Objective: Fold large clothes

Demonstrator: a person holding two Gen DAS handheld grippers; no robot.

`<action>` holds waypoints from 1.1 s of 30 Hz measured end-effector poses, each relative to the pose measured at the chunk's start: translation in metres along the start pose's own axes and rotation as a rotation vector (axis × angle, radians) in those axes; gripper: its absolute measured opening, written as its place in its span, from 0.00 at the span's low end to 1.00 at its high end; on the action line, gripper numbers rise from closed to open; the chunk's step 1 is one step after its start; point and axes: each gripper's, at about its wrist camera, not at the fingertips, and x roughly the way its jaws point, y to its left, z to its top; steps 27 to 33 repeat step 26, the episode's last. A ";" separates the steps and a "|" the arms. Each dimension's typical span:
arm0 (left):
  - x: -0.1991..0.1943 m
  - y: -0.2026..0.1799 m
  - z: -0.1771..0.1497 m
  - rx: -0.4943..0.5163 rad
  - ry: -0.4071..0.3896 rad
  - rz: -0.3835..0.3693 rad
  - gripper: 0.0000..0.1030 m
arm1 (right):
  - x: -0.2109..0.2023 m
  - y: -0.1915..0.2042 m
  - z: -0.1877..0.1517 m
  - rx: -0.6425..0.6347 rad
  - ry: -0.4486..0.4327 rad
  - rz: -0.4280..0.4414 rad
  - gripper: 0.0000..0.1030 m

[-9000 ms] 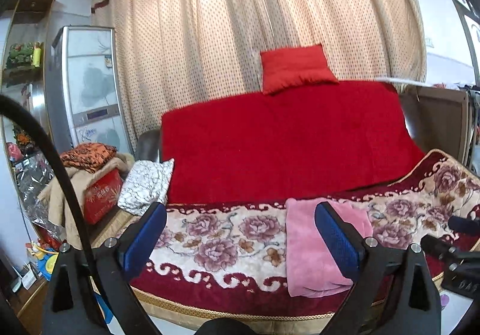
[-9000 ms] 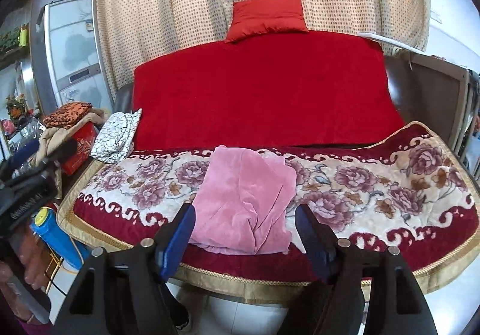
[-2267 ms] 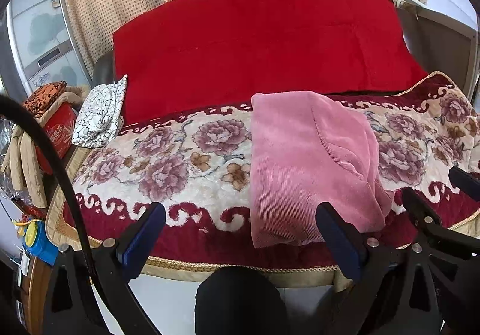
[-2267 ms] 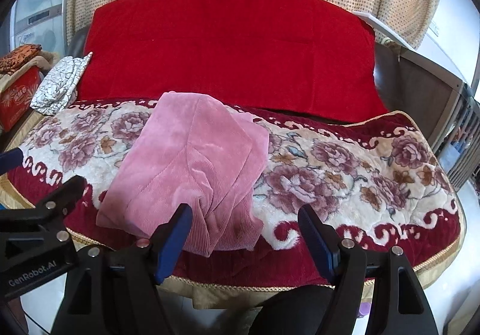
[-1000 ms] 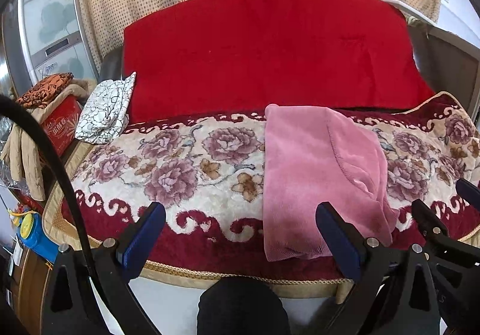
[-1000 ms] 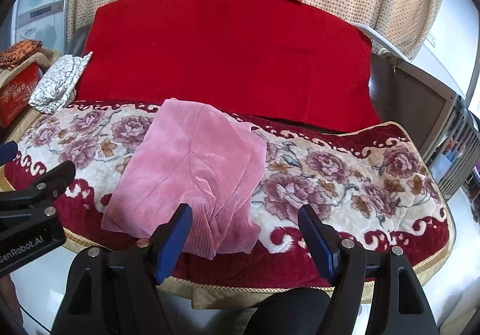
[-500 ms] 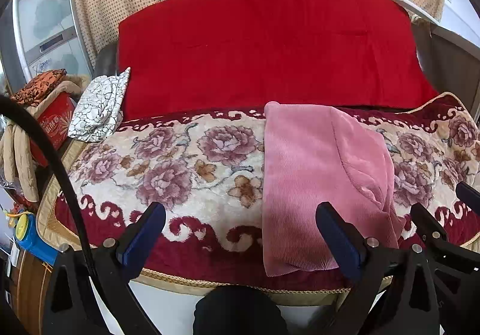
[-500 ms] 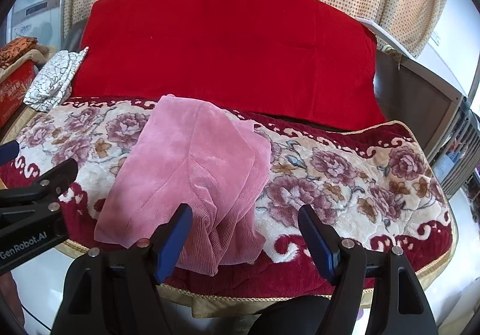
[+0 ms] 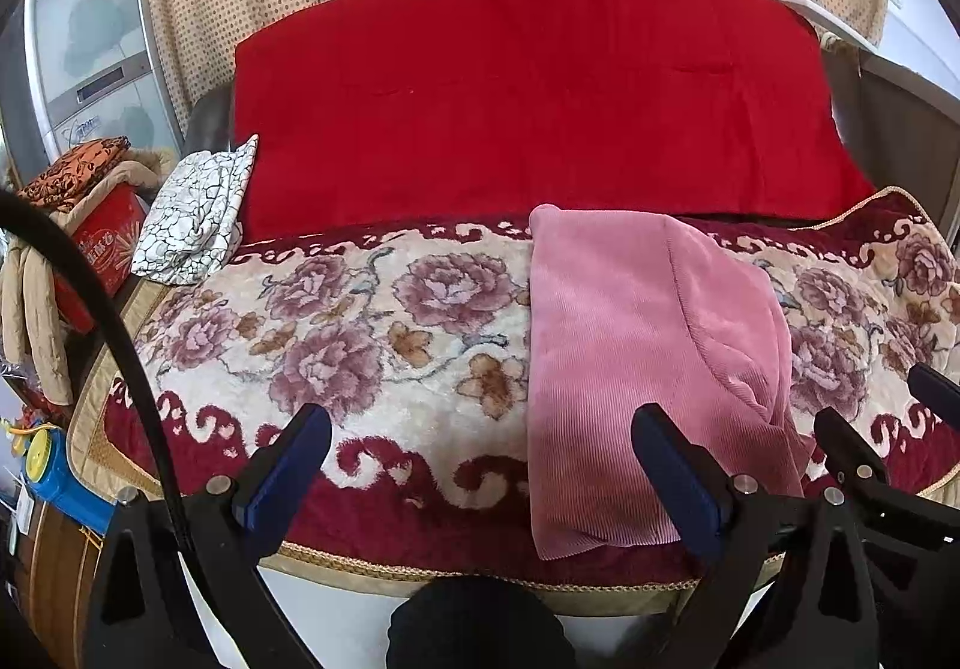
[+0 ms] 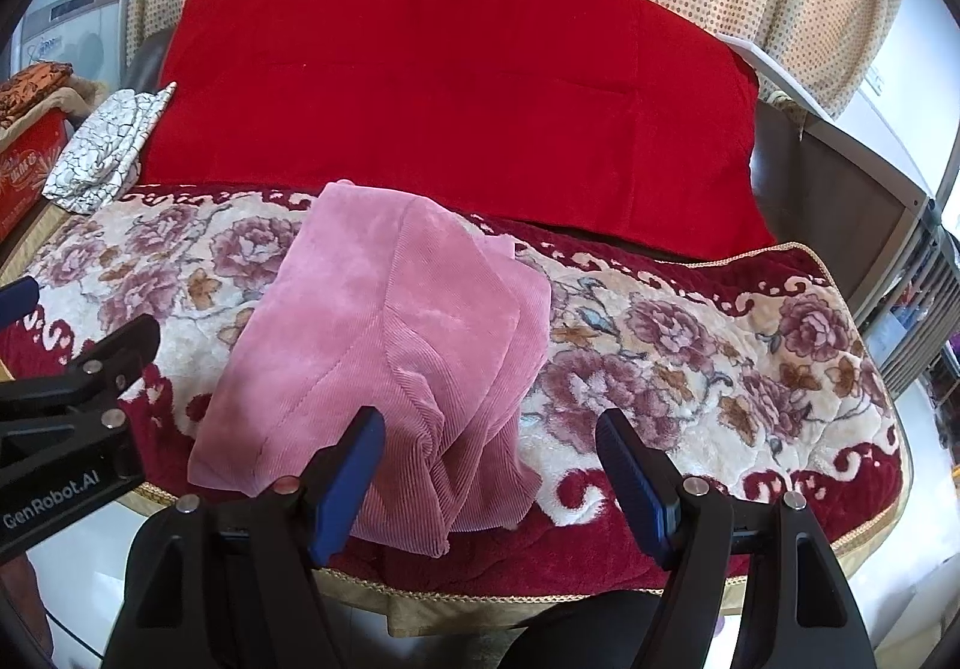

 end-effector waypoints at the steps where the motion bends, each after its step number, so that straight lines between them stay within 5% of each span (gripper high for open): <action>1: 0.000 0.001 0.000 0.001 -0.002 -0.004 0.97 | -0.001 0.000 0.000 0.000 -0.002 -0.001 0.74; 33: 0.002 0.023 0.005 -0.036 -0.062 -0.024 0.97 | -0.005 0.017 0.007 -0.032 -0.010 -0.017 0.74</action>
